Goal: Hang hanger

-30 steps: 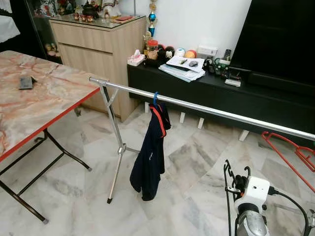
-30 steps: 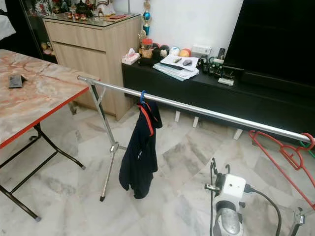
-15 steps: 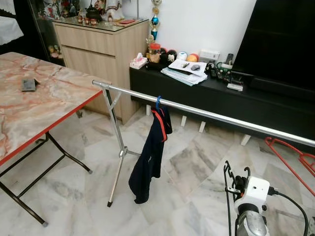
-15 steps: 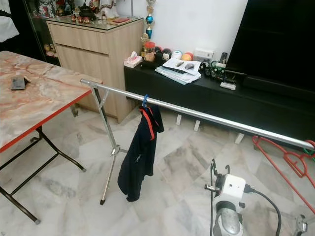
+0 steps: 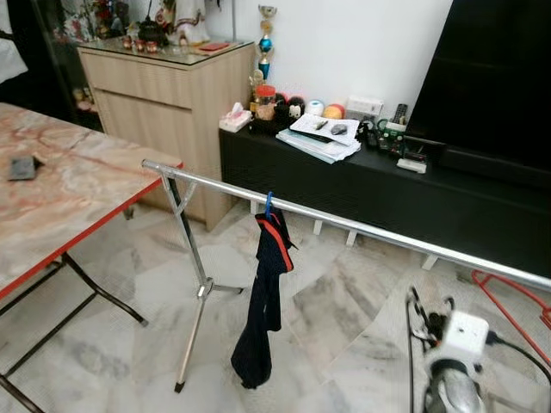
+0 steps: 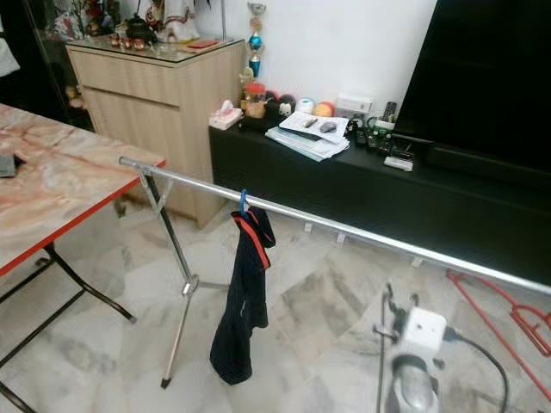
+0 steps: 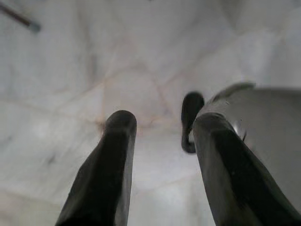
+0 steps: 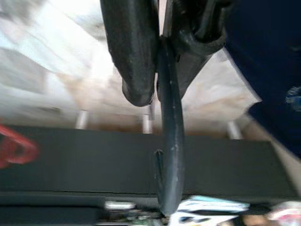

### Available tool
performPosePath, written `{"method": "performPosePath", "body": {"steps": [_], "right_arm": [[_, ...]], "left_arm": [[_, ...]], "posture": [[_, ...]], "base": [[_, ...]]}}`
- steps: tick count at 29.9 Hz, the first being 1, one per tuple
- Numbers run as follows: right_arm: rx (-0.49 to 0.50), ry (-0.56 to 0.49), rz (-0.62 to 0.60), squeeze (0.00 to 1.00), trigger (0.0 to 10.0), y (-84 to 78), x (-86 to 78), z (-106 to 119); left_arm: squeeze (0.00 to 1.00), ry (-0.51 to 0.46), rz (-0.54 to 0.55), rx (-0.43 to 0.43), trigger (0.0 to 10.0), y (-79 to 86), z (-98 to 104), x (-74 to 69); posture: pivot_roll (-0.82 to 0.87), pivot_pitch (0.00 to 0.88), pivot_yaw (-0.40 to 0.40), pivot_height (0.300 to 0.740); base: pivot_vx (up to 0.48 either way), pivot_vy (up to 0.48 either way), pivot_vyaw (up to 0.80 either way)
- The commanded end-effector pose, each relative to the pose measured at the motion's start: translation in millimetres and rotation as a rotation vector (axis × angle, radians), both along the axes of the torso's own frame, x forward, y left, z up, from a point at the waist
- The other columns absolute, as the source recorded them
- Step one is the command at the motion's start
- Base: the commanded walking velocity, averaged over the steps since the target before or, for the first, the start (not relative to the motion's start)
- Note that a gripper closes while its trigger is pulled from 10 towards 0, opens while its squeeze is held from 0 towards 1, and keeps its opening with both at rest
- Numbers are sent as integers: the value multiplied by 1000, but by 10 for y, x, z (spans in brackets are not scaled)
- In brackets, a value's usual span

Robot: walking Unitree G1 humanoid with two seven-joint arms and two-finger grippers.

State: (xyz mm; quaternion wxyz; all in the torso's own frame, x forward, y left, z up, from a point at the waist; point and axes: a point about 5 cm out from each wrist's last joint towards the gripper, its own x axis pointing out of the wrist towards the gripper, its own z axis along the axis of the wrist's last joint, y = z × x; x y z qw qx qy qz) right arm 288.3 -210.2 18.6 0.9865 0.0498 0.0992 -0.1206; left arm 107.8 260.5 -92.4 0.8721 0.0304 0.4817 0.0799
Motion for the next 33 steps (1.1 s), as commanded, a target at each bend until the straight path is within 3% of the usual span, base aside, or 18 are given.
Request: {"method": "performPosePath", "body": {"steps": [1,10,16,26,33], "right_arm": [[-30,-22,-55,0,10000,-147,-33,33],[-73,-71,-204,0,10000,-326,2,167],[-84,-133,-297,0,10000,-378,148,372],[-73,-157,-303,0,10000,-322,304,511],[-51,-112,-277,0,10000,-301,391,533]], "left_arm": [[0,11,-4,-19,10000,-69,-26,-6],[0,14,-13,-16,10000,-83,-27,13],[0,12,-19,-14,10000,-104,-27,35],[0,6,-20,-12,10000,-103,-20,60],[0,8,-19,-10,10000,-83,-15,57]], "posture": [[85,0,-60,740],[86,0,-55,740],[82,0,-47,740],[91,0,-42,740],[90,0,-40,740]], "base": [[0,0,0],[0,0,0],[0,0,0],[0,0,0],[0,0,0]]}}
